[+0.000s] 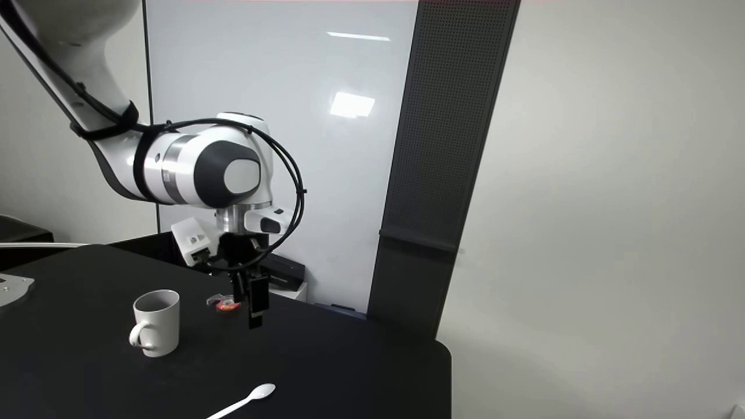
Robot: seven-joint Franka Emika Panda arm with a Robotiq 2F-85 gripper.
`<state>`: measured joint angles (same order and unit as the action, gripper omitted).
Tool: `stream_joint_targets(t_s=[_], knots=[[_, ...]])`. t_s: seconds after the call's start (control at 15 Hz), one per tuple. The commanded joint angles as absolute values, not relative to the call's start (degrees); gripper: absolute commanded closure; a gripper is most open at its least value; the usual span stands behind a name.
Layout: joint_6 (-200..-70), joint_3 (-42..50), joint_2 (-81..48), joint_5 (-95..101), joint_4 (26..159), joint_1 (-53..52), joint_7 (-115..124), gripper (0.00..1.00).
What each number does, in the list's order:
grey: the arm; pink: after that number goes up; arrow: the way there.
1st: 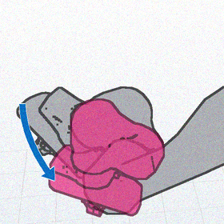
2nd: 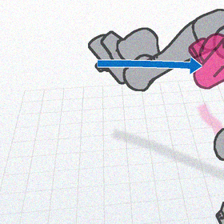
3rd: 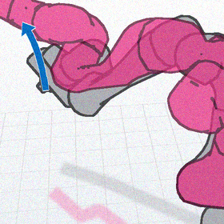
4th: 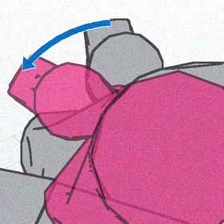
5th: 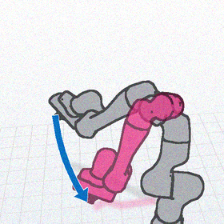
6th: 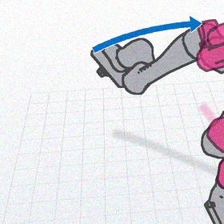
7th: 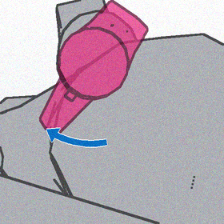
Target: Put the spoon in the mug
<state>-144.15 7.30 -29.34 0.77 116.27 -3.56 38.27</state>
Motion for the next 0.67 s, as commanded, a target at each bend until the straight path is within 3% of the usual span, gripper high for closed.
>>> stream_joint_targets(t_s=[0.0, 0.6], knots=[[-144.0, 7.9, -29.4, 0.2, 116.1, -4.2, 37.9, 0.0], [-143.4, 7.9, -31.1, 0.3, 114.6, -4.0, 37.1, 0.0]])
